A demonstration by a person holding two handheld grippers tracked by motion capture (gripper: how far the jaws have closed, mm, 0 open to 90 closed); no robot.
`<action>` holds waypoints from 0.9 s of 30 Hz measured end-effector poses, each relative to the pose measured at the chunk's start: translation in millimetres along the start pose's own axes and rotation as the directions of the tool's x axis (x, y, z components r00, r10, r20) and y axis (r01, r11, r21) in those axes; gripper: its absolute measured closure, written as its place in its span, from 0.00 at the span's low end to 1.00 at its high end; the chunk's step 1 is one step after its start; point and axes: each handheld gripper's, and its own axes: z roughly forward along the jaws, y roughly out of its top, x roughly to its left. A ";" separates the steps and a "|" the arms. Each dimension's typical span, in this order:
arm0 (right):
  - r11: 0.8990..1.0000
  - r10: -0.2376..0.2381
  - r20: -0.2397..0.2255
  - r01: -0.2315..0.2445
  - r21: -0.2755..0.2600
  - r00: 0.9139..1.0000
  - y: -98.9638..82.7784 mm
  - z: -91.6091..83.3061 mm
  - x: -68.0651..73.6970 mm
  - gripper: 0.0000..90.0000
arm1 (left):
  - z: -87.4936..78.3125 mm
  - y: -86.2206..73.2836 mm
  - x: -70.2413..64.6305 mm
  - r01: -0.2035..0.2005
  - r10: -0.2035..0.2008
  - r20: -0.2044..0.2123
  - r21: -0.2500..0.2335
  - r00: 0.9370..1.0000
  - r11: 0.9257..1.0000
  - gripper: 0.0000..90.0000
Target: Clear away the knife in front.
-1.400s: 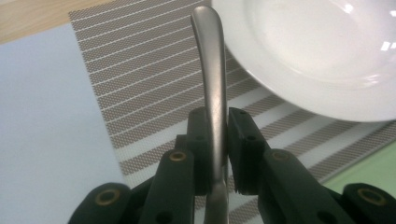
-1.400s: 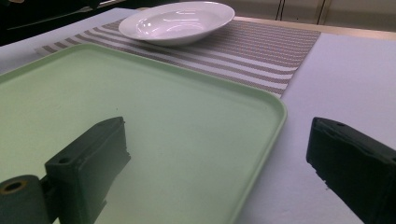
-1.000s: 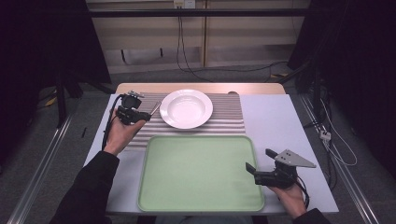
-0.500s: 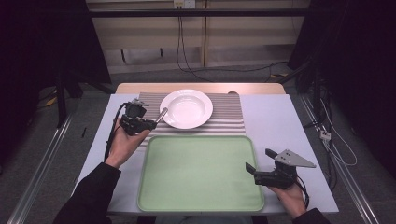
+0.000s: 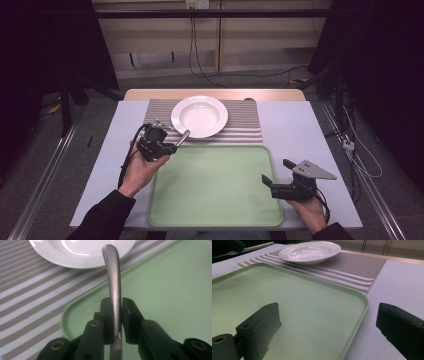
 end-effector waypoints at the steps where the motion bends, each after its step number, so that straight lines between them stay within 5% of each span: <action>1: 1.000 -0.002 -0.002 0.002 0.003 1.000 -0.1 0.2 0.2 0.06 | 2.6 -1.6 -1.9 0.005 -0.005 0.010 0.006 1.000 1.000 0.89; 16: 1.000 0.000 -0.006 0.000 0.007 1.000 0.0 1.0 0.5 0.06 | 37.2 -16.0 -28.1 0.007 -0.007 0.000 0.111 1.000 0.994 0.89; 27: 1.000 -0.002 -0.007 0.002 0.008 1.000 -0.2 0.7 0.4 0.06 | 49.2 -24.9 -29.3 0.026 -0.030 0.029 0.146 0.999 0.989 0.89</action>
